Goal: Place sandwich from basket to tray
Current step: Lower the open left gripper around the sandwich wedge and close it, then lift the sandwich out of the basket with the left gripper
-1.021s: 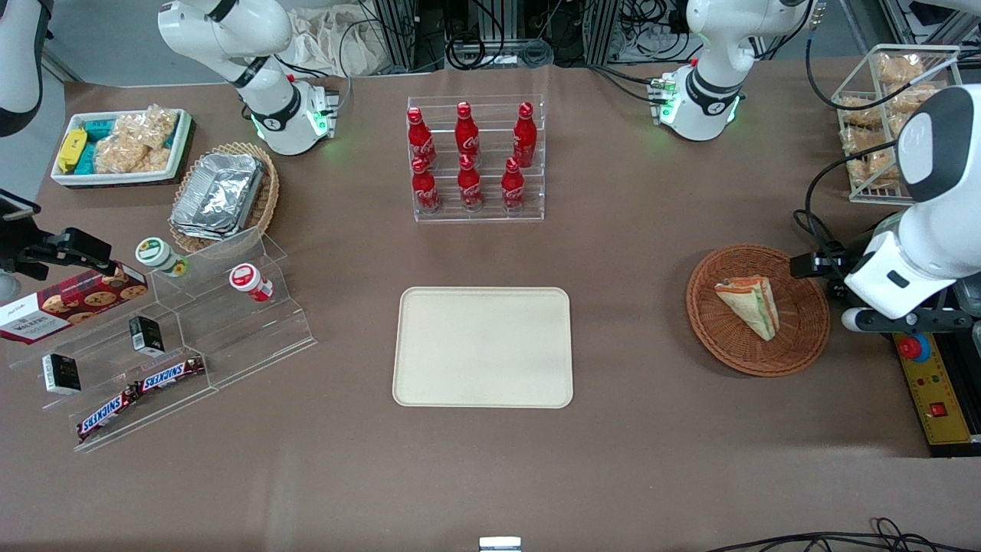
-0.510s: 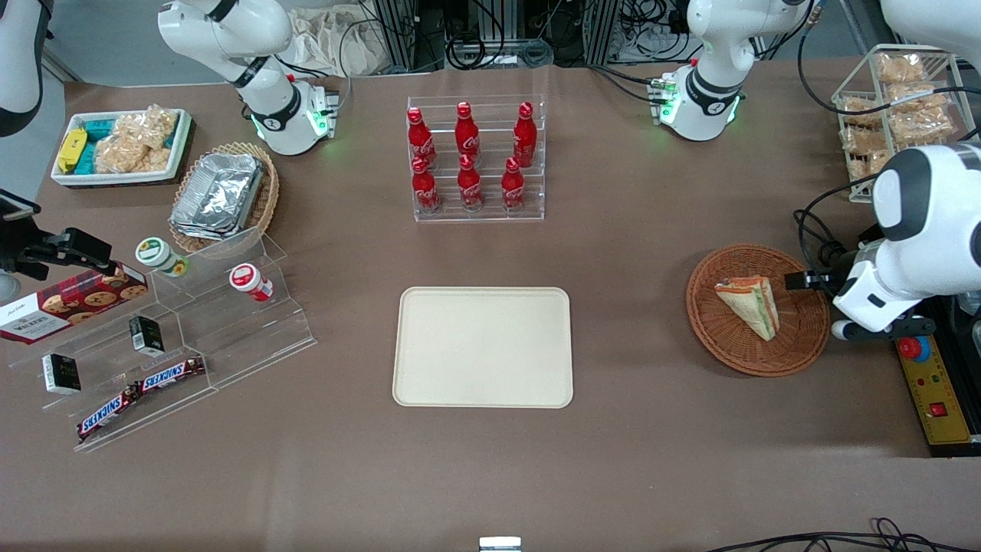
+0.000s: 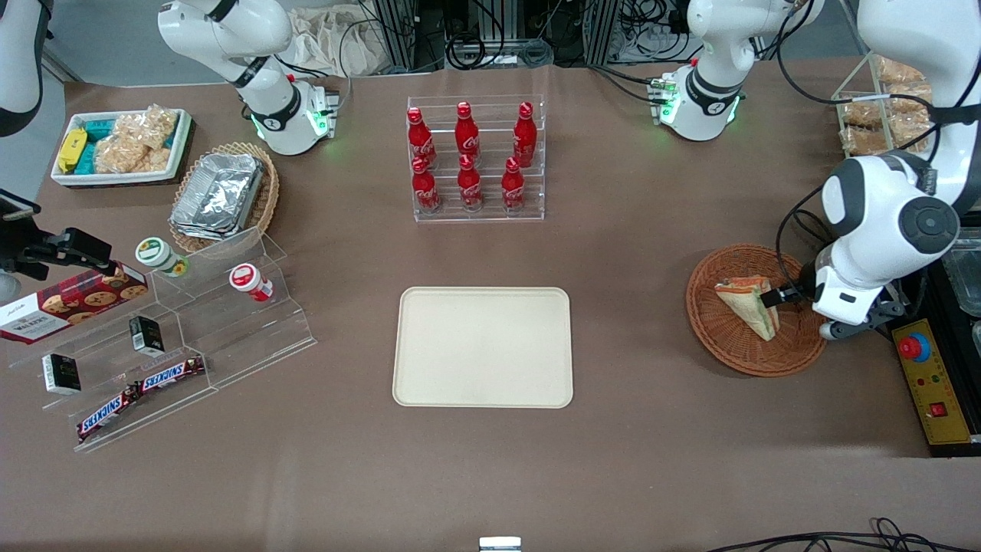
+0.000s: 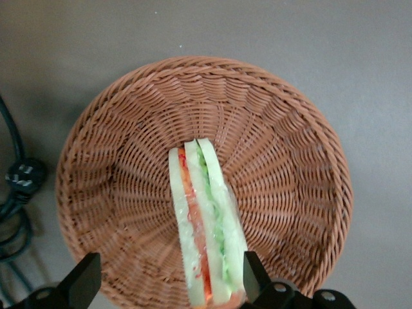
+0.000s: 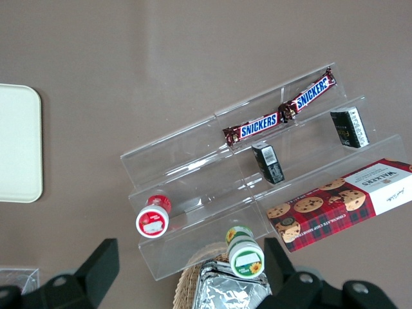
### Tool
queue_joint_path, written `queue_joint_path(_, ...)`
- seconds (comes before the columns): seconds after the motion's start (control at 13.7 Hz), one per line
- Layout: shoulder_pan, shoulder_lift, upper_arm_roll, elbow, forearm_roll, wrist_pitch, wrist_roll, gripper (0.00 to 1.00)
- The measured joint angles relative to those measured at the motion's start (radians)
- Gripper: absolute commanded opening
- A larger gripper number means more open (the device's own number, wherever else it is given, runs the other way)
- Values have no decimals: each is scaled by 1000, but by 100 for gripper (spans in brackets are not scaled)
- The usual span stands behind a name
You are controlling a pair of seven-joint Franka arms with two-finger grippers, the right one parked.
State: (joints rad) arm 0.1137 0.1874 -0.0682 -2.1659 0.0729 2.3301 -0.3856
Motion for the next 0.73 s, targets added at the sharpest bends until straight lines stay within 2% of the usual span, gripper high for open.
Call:
queue_joint_path(0.22,-4,24,-5,-30,0,87,-113,99)
queue_joint_path(0.51,-4,65,-6,-52,0,140,-148,97)
queue_joint_path(0.58,-4,75,-6,-66,0,161,-149,93)
queue_joint_path(0.73,-4,94,-6,-85,0,191,-152,69)
